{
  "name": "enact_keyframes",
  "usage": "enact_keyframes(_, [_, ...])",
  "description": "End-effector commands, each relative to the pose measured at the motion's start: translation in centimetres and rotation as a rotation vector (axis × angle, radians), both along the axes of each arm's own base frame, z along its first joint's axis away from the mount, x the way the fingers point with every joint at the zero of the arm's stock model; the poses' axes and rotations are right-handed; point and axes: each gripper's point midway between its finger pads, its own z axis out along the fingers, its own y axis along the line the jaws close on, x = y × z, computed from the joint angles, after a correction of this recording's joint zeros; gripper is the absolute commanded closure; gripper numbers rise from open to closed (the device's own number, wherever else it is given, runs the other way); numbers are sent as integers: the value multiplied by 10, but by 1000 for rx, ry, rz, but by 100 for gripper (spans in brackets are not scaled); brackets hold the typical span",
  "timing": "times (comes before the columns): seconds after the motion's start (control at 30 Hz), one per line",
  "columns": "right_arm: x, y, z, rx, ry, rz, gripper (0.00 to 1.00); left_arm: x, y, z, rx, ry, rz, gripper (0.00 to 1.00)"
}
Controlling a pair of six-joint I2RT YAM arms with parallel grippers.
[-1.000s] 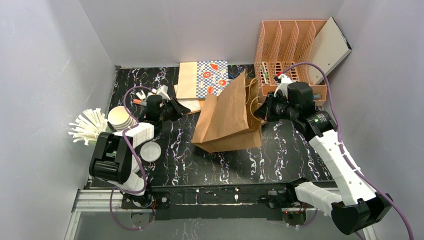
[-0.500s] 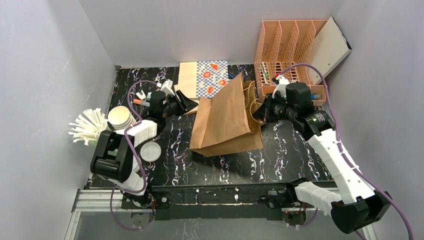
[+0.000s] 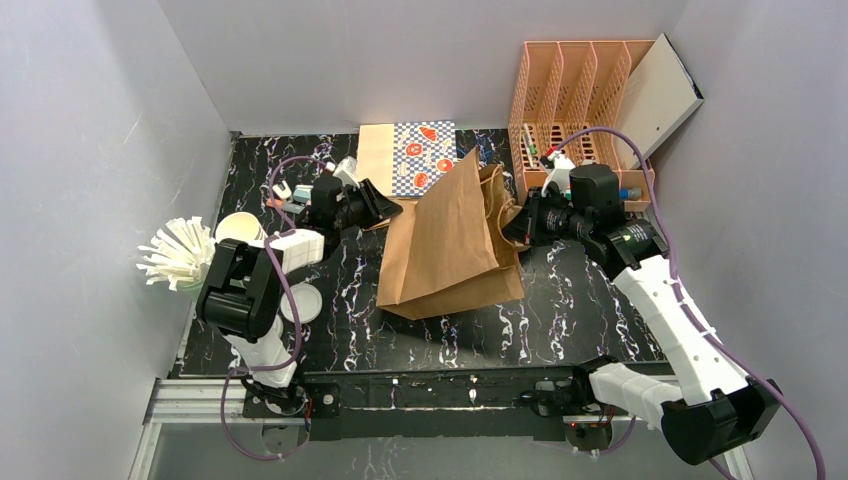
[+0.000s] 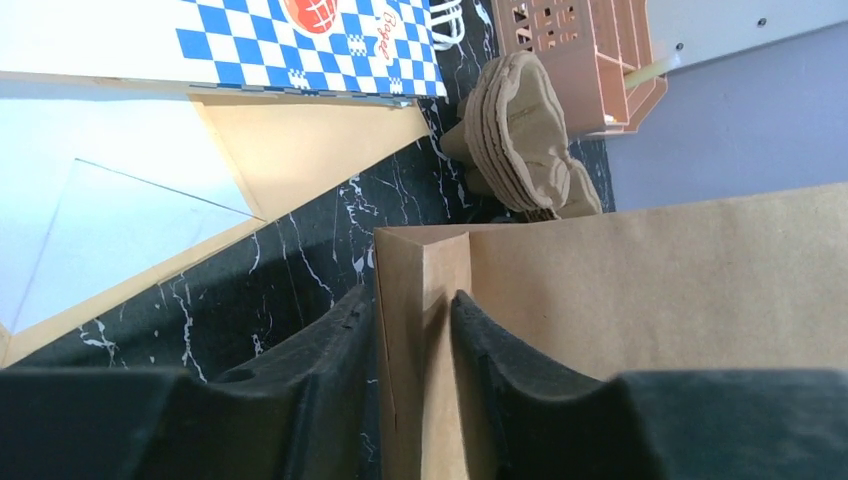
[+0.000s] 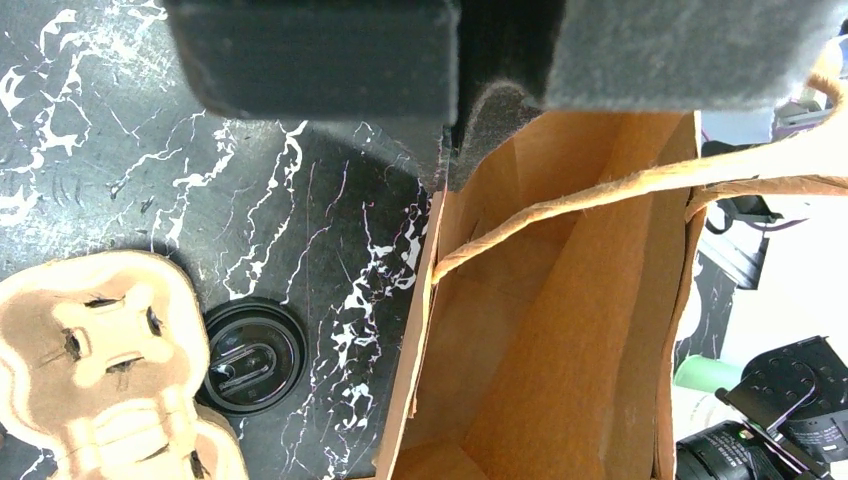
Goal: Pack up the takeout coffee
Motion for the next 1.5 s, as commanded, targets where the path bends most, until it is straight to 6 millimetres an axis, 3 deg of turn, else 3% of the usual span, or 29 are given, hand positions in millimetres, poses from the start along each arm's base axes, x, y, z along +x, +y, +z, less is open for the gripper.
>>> enact_keyframes(0.0, [8, 6, 16, 31, -66, 17, 99, 4, -10, 18, -6, -59, -39, 81])
enact_keyframes(0.03, [8, 5, 16, 29, -66, 14, 99, 5, -10, 18, -6, -57, -39, 96])
enact_keyframes(0.07, [8, 5, 16, 28, -66, 10, 99, 5, -10, 16, -6, -52, -40, 100])
enact_keyframes(0.23, [14, -7, 16, -13, -71, -62, 99, 4, -3, 6, 23, -19, -5, 100])
enact_keyframes(0.47, [15, -33, 21, -64, -120, -199, 99, 3, 21, -6, -16, 15, 55, 100])
enact_keyframes(0.7, [15, -57, 20, -116, -161, -309, 99, 3, 38, -6, -21, 20, 105, 100])
enact_keyframes(0.77, [13, -56, 16, -126, -153, -298, 92, 3, 38, -3, -23, 12, 102, 100])
enact_keyframes(0.87, [12, -54, 14, -136, -144, -269, 60, 1, 34, 5, -53, -4, 81, 100])
enact_keyframes(0.9, [12, -53, 16, -136, -146, -266, 56, 0, 33, 7, -62, -9, 75, 100])
enact_keyframes(1.23, [-3, -42, 73, -64, -213, -178, 46, -8, 29, 16, -87, -25, 52, 100])
enact_keyframes(1.33, [-6, -32, 78, -43, -201, -118, 43, -8, 29, 19, -91, -32, 47, 100])
enact_keyframes(1.47, [3, -16, 70, -38, -110, -62, 41, -9, 29, 20, -90, -36, 47, 100])
